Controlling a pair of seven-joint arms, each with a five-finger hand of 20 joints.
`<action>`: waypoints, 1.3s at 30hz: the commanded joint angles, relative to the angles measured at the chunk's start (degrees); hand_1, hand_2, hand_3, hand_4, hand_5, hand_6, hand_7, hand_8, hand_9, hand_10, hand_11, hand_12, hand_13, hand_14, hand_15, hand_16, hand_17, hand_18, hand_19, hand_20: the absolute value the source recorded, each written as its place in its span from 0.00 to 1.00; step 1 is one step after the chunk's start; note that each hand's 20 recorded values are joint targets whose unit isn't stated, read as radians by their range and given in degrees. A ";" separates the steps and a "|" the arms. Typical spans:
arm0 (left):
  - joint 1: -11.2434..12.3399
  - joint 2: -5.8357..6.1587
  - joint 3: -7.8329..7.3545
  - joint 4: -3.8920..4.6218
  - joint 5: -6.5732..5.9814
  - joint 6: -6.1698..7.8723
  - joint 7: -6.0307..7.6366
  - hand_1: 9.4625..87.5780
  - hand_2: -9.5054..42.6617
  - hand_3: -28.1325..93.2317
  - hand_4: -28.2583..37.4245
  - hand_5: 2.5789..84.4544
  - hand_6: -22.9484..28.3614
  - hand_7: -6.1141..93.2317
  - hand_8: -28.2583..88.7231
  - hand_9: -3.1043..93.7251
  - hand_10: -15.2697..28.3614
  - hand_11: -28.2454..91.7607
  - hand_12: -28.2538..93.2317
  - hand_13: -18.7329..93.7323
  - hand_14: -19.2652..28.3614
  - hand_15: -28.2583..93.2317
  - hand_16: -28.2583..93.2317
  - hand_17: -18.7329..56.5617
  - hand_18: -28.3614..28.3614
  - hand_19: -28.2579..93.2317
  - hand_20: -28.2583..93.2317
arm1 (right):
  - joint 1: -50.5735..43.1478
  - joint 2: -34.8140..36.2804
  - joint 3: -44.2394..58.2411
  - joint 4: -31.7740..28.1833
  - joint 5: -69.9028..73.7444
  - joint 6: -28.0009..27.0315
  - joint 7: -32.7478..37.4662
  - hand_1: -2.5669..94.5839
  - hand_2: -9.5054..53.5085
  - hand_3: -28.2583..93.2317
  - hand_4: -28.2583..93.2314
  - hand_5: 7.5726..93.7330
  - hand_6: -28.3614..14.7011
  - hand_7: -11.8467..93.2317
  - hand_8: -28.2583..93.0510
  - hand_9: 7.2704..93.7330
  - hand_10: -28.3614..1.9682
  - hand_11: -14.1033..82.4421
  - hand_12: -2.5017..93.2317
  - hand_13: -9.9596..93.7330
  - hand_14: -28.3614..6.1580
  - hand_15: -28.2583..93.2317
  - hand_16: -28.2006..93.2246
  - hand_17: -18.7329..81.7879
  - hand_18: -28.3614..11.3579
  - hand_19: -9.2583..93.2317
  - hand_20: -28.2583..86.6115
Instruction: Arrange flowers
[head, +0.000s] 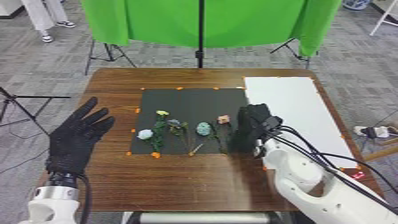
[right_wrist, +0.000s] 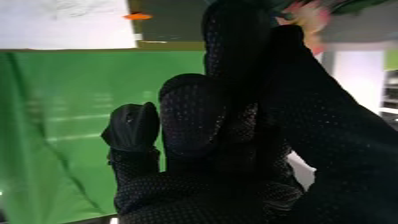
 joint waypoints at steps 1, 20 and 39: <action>0.42 -1.09 -0.12 0.12 0.56 -0.19 -1.43 0.19 0.30 0.89 0.07 0.42 0.62 0.19 0.16 0.40 0.80 0.43 0.32 0.41 0.98 0.66 0.17 0.17 1.00 0.68 0.41 | -0.34 -0.22 -0.99 -1.61 -3.64 0.09 1.49 0.50 0.00 0.82 0.00 0.83 0.69 0.33 0.23 0.90 0.68 0.42 0.32 0.79 0.66 0.88 0.37 0.49 0.15 1.00 0.75; -0.59 -1.64 0.85 3.16 -0.92 0.99 -1.16 0.19 0.30 0.89 0.07 0.42 0.62 0.19 0.16 0.40 0.80 0.43 0.32 0.41 0.98 0.66 0.17 0.17 1.00 0.68 0.41 | -9.15 -7.76 26.58 -6.81 37.30 -8.69 -5.72 0.23 0.11 0.88 0.00 0.55 0.63 0.26 0.13 0.61 0.41 0.39 0.18 0.57 0.39 0.71 0.31 0.30 0.09 0.71 0.59; -4.27 -0.92 6.45 6.97 -2.23 0.67 3.01 0.15 0.30 0.89 0.00 0.38 0.52 0.19 0.15 0.38 0.73 0.39 0.32 0.41 0.96 0.64 0.18 0.16 1.00 0.66 0.40 | -18.97 -16.34 36.24 -3.30 84.91 -5.22 -15.65 0.16 0.25 0.84 0.00 0.39 0.75 0.23 0.13 0.45 0.44 0.23 0.17 0.44 0.22 0.43 0.37 0.22 0.09 0.56 0.46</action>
